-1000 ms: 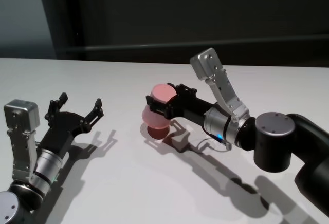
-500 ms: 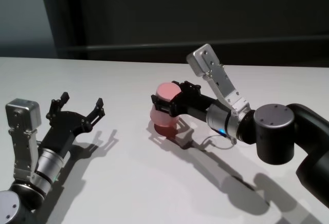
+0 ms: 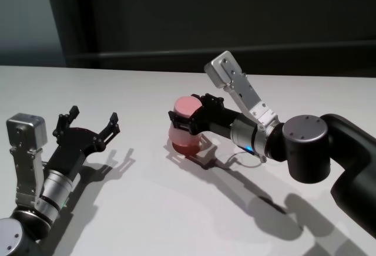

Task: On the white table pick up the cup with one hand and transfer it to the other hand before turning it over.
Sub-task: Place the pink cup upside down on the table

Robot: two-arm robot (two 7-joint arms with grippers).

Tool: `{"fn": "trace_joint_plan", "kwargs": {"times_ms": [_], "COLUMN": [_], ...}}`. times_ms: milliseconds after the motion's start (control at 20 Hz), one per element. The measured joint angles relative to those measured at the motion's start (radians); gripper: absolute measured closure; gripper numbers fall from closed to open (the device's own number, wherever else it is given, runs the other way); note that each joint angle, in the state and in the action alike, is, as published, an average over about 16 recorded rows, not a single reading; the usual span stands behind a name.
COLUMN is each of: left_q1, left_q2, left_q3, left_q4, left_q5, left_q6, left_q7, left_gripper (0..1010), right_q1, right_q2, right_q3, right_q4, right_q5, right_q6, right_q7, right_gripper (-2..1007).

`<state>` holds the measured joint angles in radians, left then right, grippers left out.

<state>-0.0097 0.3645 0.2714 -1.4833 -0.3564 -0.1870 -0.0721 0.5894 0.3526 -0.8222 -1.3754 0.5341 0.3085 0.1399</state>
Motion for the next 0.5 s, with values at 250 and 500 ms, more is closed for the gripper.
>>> {"fn": "trace_joint_plan", "kwargs": {"times_ms": [250,500], "left_q1": [0.0,0.0], "left_q2": [0.0,0.0], "left_q3": [0.0,0.0], "left_q4": [0.0,0.0], "left_q5": [0.0,0.0], "left_q6": [0.0,0.0], "left_q7": [0.0,0.0], "left_gripper": [9,9], "right_q1": [0.007,0.007], "right_q2": [-0.021,-0.039], "right_q3": [-0.003,-0.003], "right_q4": [0.033,0.06], "right_q5": [-0.011,-0.02], "right_q6": [0.001,0.003], "right_q7": [0.017,0.029], "right_gripper": [253,253]}}
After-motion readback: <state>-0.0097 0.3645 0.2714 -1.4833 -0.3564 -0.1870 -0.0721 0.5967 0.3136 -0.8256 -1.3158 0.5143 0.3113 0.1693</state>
